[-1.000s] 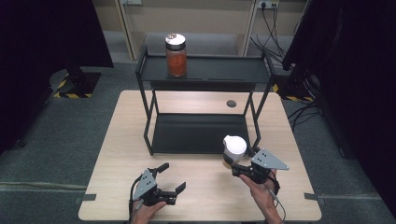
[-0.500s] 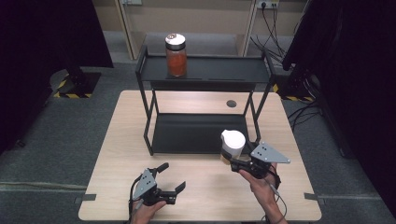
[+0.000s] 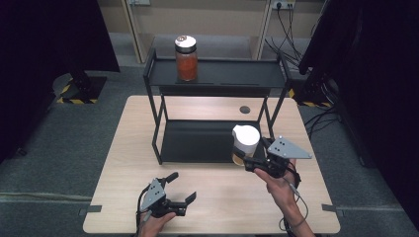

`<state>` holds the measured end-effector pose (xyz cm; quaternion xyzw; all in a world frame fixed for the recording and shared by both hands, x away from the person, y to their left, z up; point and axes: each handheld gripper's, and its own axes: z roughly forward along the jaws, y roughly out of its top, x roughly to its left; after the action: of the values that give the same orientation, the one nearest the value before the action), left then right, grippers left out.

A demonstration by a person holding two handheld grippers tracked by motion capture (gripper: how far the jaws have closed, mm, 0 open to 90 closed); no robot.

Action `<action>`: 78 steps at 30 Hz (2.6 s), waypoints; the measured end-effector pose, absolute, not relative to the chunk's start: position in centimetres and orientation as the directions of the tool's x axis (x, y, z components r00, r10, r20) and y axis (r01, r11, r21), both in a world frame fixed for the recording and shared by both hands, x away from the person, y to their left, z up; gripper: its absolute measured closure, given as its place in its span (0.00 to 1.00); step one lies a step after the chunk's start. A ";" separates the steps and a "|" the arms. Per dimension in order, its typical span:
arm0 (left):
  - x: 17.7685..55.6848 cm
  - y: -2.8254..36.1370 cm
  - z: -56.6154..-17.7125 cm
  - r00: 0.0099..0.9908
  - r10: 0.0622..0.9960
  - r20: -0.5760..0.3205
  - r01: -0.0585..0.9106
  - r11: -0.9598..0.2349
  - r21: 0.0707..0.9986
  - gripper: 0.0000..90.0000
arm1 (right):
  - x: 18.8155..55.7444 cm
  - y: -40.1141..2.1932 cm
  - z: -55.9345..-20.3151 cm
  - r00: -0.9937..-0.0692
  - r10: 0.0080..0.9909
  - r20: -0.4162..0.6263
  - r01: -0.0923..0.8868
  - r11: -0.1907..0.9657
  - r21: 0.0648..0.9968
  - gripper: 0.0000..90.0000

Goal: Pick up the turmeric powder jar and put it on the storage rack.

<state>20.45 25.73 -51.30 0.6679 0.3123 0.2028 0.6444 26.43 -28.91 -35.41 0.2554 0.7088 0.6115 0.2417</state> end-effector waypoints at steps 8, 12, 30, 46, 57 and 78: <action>20.5 25.7 -51.3 0.724 0.678 -0.131 0.157 0.024 0.987 0.04 | 27.0 -28.6 -34.0 -0.767 0.641 -0.019 0.068 0.111 0.991 0.34; 20.5 25.7 -51.3 0.724 0.677 -0.131 0.157 0.023 0.987 0.04 | 27.4 -28.5 -33.2 -0.776 0.631 -0.011 0.069 0.103 0.992 0.34; 20.5 25.7 -51.3 0.724 0.677 -0.133 0.158 0.024 0.987 0.04 | 29.2 -28.0 -28.6 -0.786 0.618 -0.019 0.061 0.109 0.992 0.34; 20.5 25.7 -51.3 0.724 0.676 -0.133 0.159 0.024 0.987 0.04 | 31.1 -27.0 -25.3 -0.799 0.601 0.013 0.069 0.070 0.995 0.34; 20.5 25.7 -51.3 0.724 0.677 -0.132 0.158 0.024 0.987 0.04 | 32.6 -26.1 -22.7 -0.798 0.602 0.024 0.074 0.060 0.995 0.34; 20.5 25.8 -51.4 0.724 0.676 -0.137 0.160 0.028 0.987 0.04 | 35.0 -24.2 -18.8 -0.758 0.651 0.019 0.064 0.046 0.997 0.34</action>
<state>20.47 25.78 -51.37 0.6678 0.3130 0.2000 0.6451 34.96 -24.21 -18.76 0.2608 0.6859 0.6394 0.2296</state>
